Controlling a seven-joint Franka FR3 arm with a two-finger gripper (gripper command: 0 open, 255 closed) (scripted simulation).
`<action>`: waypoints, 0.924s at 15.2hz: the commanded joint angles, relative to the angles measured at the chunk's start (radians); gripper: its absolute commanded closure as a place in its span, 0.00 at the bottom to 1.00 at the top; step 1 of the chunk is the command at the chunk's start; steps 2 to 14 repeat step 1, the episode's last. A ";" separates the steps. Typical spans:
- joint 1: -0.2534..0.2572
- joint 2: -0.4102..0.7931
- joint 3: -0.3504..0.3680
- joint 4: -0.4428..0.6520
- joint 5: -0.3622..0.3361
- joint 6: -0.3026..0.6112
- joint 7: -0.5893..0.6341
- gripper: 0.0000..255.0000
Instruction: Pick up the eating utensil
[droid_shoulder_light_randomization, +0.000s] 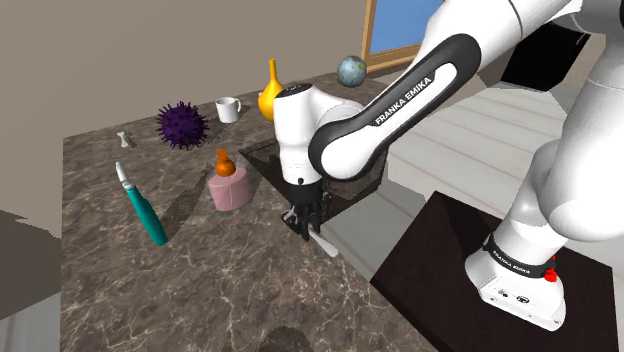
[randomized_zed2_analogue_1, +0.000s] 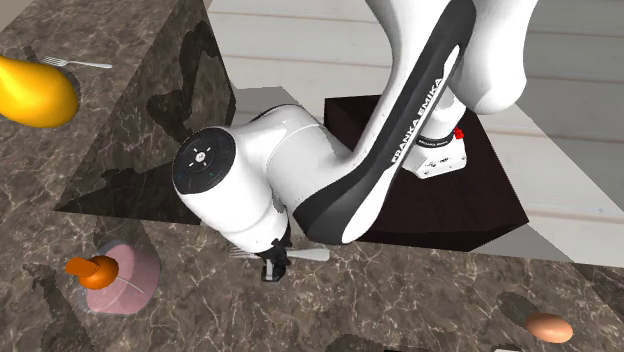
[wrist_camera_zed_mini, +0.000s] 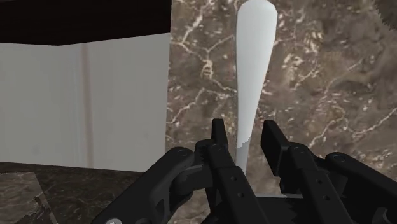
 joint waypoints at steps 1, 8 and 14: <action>-0.001 -0.005 0.000 0.004 0.002 -0.008 -0.001 1.00; -0.001 -0.005 0.000 0.004 0.002 -0.008 -0.001 1.00; -0.001 -0.005 0.000 0.004 0.002 -0.008 -0.001 1.00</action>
